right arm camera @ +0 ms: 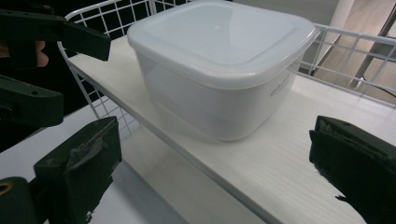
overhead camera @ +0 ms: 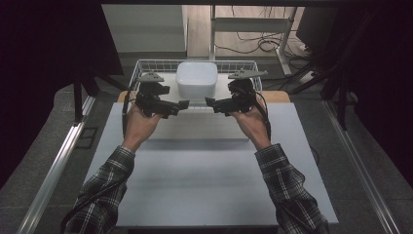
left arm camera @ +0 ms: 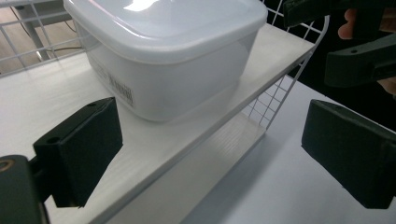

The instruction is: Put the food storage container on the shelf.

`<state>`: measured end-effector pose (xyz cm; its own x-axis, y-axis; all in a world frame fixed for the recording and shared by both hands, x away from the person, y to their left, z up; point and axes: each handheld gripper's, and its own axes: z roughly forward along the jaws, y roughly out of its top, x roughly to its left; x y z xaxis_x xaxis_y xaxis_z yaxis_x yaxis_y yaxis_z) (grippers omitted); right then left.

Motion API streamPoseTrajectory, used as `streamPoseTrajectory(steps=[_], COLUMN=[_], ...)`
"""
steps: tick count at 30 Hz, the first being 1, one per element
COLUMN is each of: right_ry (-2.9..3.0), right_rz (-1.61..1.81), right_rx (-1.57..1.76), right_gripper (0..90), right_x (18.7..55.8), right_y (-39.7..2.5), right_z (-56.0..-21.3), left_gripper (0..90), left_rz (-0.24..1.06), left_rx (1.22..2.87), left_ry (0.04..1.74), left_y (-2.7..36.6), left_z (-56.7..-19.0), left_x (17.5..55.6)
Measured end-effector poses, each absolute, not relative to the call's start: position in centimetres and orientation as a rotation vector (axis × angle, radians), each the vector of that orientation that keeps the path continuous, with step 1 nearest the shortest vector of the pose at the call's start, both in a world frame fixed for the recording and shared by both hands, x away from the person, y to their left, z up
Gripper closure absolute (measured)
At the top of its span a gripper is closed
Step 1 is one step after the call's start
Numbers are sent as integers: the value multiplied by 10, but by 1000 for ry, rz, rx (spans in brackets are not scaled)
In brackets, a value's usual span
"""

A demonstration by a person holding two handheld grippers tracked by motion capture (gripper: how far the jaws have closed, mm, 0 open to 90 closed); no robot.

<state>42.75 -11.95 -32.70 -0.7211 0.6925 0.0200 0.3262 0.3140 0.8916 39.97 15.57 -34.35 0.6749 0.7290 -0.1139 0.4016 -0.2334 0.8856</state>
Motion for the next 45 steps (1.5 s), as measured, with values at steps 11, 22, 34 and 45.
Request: streamPoseTrajectory(steps=[11,22,34,45], right_ry=[2247,2277,2309,2322], right_rz=[1369,1345,1320,1324], right_rx=[895,839,789,761], right_gripper=[22,22,21,21], right_x=[418,402,382,364], right_y=[-126,-128,-131,-135], right_z=[-337,-345,-360,-378], left_gripper=[32,29,10,9], left_rz=[391,371,342,346], left_rx=[1862,1864,1872,1889], left_ry=[864,850,833,836], left_y=[158,161,155,151], left_z=[-354,-368,-389,-406], left_x=[385,370,348,334])
